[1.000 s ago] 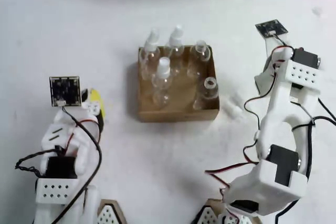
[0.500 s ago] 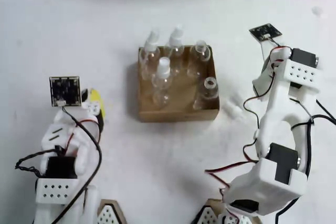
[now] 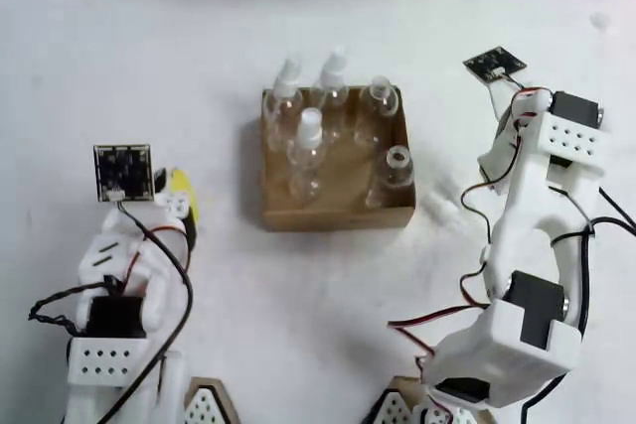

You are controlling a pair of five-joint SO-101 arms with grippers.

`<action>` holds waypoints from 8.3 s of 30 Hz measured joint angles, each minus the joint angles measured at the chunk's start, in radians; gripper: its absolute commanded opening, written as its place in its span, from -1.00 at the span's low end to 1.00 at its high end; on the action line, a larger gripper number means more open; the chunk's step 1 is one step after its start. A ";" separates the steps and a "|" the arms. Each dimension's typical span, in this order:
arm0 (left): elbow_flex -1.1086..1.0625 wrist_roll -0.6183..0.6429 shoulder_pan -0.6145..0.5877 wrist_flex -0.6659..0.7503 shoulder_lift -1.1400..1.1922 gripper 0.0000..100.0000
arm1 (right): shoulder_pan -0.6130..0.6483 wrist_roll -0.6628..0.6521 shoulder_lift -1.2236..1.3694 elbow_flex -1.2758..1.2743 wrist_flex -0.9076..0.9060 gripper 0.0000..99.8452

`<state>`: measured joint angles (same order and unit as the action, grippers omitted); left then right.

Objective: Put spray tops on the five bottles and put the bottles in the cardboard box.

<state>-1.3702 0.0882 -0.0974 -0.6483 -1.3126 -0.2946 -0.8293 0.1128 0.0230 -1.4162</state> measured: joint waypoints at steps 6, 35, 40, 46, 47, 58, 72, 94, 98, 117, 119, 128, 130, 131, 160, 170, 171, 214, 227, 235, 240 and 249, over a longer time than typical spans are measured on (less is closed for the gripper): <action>0.000 0.000 0.000 0.000 0.000 -0.86 | 0.002 -0.012 0.002 0.000 0.000 -0.75; 0.000 0.000 0.003 0.000 0.000 -0.86 | 0.112 -0.020 0.512 0.295 0.002 -0.78; 0.000 0.000 0.003 0.000 0.000 -0.86 | 0.107 -0.020 0.555 0.334 0.003 -0.95; 0.000 0.000 0.003 0.000 0.000 -0.86 | 0.094 -0.020 0.565 0.394 -0.002 -0.97; 0.000 0.000 0.003 0.000 0.000 -0.86 | 0.086 -0.020 0.560 0.417 -0.012 -0.97; 0.000 0.000 0.003 0.000 0.000 -0.86 | 0.092 -0.020 0.278 0.658 -0.244 -0.97; 0.000 0.000 0.003 0.000 0.000 -0.86 | 0.141 0.328 -0.195 0.661 -0.281 -0.97; 0.000 0.000 0.003 0.000 0.000 -0.86 | 0.373 0.468 -0.736 0.275 -0.213 -0.97; 0.000 0.000 0.003 0.000 0.000 -0.86 | 0.384 0.474 -0.862 0.150 -0.038 -0.97; 0.000 0.000 0.003 0.000 0.000 -0.86 | 0.463 0.557 -0.855 -0.528 1.269 -0.97; 0.000 0.000 0.003 0.000 0.000 -0.86 | 0.463 0.583 -0.755 -0.493 1.310 -0.97; 0.000 0.000 0.003 0.000 0.000 -0.86 | 0.460 0.758 -0.500 -0.391 1.336 -0.97; 0.000 0.000 0.003 0.000 0.000 -0.86 | 0.459 0.773 -0.471 -0.391 1.336 -0.97; 0.000 0.000 0.003 0.000 0.000 -0.86 | 0.459 0.775 -0.459 -0.391 1.336 -0.97; 0.000 0.000 0.003 0.000 0.000 -0.86 | 0.468 0.776 -0.546 -0.516 1.310 -0.97; 0.000 0.000 0.003 0.000 0.000 -0.86 | 0.468 0.776 -0.545 -0.566 1.327 -0.97; 0.000 0.000 0.003 0.000 0.000 -0.86 | 0.468 0.776 -0.543 -0.591 1.344 -0.97; 0.000 0.000 0.003 0.000 0.000 -0.86 | 0.425 0.776 -0.247 -0.710 1.534 -0.60; 0.000 0.000 0.003 0.000 0.000 -0.86 | 0.456 0.776 -0.436 -0.713 1.381 -0.60; 0.000 0.000 0.003 0.000 0.000 -0.86 | 0.483 0.776 -0.649 -0.713 1.218 -0.60; 0.000 0.000 0.003 0.000 0.000 -0.86 | 0.393 0.776 -0.839 -0.713 1.020 -0.60; 0.000 0.000 0.003 0.000 0.000 -0.86 | 0.135 0.776 -0.890 -0.647 0.657 -0.60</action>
<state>-1.3702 0.0882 -0.0944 -0.6483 -1.3126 -0.1596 -0.0529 -0.7772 -0.6245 -0.7595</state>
